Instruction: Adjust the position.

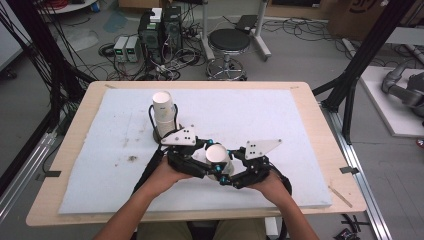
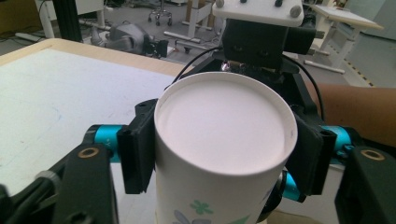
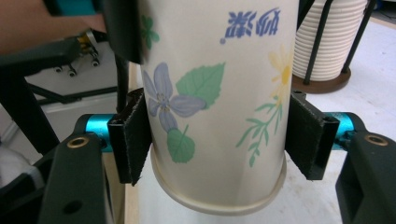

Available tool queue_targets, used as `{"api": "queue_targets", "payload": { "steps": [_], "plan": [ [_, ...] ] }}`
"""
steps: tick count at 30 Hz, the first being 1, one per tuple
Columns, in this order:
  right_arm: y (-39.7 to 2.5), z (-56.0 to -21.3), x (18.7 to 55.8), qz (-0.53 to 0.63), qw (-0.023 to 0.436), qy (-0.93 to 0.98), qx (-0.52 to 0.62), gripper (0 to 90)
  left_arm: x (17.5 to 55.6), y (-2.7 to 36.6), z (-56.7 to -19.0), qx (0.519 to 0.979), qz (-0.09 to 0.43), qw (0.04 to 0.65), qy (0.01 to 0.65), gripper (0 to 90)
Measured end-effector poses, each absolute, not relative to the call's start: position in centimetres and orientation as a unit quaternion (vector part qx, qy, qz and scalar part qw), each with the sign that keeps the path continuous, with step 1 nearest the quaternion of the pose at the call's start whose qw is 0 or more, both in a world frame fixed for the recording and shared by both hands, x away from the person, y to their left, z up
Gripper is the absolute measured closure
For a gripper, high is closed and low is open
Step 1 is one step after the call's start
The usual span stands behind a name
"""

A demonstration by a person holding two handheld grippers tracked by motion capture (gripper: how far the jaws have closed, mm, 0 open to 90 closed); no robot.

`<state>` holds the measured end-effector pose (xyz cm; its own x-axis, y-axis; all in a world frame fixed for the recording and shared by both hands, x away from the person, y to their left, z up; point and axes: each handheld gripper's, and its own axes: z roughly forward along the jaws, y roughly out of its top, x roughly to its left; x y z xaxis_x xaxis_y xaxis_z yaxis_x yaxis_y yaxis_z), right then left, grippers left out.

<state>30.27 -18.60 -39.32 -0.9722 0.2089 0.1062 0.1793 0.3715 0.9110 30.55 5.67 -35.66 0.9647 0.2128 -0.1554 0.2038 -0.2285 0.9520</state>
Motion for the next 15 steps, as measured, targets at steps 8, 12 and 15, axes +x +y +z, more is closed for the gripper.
{"api": "queue_targets", "payload": {
  "steps": [8,12,15],
  "plan": [
    [-19.2,-39.2,30.3,0.506,0.035,0.855,0.111,33.9,30.4,6.2,-35.8,0.807,0.003,0.574,0.136,11.1],
    [-19.4,-38.9,30.4,0.484,0.042,0.868,0.105,34.0,30.4,6.6,-35.6,0.809,0.001,0.573,0.130,11.1],
    [-19.3,-38.5,30.4,0.456,0.045,0.884,0.092,34.0,30.3,6.9,-35.4,0.812,-0.002,0.570,0.126,11.1]
  ]
}}
